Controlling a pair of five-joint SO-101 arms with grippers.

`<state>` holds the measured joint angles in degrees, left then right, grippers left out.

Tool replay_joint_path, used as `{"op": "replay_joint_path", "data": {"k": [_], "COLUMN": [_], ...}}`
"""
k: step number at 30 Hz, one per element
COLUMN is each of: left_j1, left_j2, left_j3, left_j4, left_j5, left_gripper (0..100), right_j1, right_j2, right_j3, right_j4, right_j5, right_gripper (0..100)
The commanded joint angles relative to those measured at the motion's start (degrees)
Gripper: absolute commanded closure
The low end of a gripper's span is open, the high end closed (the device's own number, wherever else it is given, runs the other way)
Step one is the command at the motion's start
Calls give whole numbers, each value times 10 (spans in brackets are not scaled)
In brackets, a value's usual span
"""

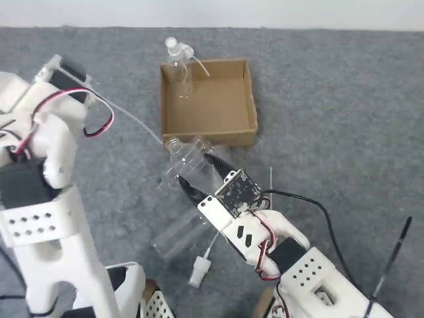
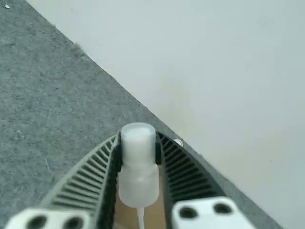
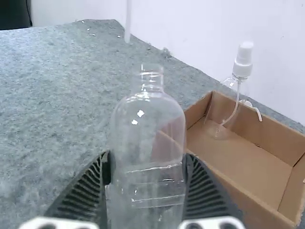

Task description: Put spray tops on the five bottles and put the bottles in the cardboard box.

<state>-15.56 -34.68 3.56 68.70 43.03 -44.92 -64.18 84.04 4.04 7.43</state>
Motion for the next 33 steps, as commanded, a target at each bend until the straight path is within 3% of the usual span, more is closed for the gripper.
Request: {"op": "replay_joint_path", "data": {"k": [1, 19, 33], "left_j1": [18, 33, 131], "left_j2": [-16, -18, -23], "left_j3": [-23, 42, 84], "left_j4": [-18, -89, -19], "left_j5": [-9, -16, -40], "left_gripper": [990, 990, 990], "right_j1": [-5, -5, -5], "right_j2": [-10, -10, -10], "right_j3": [-14, -11, -11], "right_j4": [-16, -44, -44], "right_j5": [8, 8, 8], "right_gripper": [992, 992, 992]}}
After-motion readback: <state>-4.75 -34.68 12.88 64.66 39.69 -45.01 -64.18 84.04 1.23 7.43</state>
